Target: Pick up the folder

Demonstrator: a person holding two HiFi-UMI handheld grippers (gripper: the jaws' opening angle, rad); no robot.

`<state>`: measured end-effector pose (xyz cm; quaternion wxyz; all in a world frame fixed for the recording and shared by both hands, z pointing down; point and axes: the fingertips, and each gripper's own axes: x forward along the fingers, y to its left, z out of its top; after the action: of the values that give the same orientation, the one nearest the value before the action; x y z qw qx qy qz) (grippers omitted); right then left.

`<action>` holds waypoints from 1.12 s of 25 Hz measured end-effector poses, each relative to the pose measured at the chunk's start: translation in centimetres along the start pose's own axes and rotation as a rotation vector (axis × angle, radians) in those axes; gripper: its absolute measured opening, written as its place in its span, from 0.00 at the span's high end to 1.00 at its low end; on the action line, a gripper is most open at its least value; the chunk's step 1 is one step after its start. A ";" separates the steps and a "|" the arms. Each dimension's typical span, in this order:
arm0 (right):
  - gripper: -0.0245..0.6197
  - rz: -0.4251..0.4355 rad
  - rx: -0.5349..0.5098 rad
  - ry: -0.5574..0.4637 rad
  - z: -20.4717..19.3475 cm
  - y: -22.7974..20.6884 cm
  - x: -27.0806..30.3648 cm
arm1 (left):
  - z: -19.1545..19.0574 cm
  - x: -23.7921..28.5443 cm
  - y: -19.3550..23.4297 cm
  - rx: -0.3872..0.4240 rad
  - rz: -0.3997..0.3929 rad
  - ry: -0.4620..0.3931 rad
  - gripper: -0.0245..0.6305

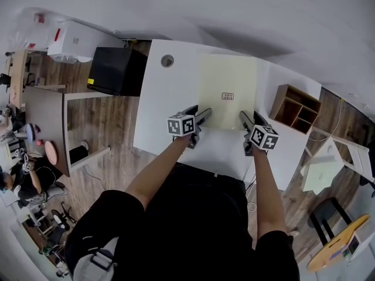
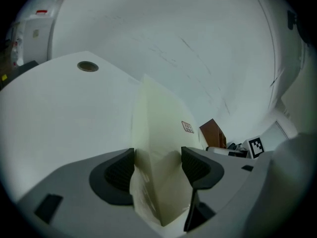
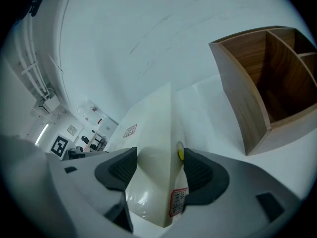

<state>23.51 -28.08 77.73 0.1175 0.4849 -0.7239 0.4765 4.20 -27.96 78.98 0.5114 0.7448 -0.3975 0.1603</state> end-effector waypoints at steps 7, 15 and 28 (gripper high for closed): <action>0.51 -0.040 -0.026 -0.049 -0.1 0.5 -0.8 | 0.1 -0.8 -0.4 0.004 0.013 -0.030 0.51; 0.51 -0.076 -0.043 -0.142 0.3 2.8 -2.9 | 0.9 -3.1 -1.5 0.023 -0.004 -0.112 0.51; 0.51 -0.083 -0.094 -0.292 0.3 8.7 -8.0 | 2.6 -9.8 -4.9 0.189 -0.059 -0.246 0.51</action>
<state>20.53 -22.94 67.44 0.0531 0.5724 -0.7343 0.3611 1.29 -25.29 68.41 0.3909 0.8152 -0.4180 0.0895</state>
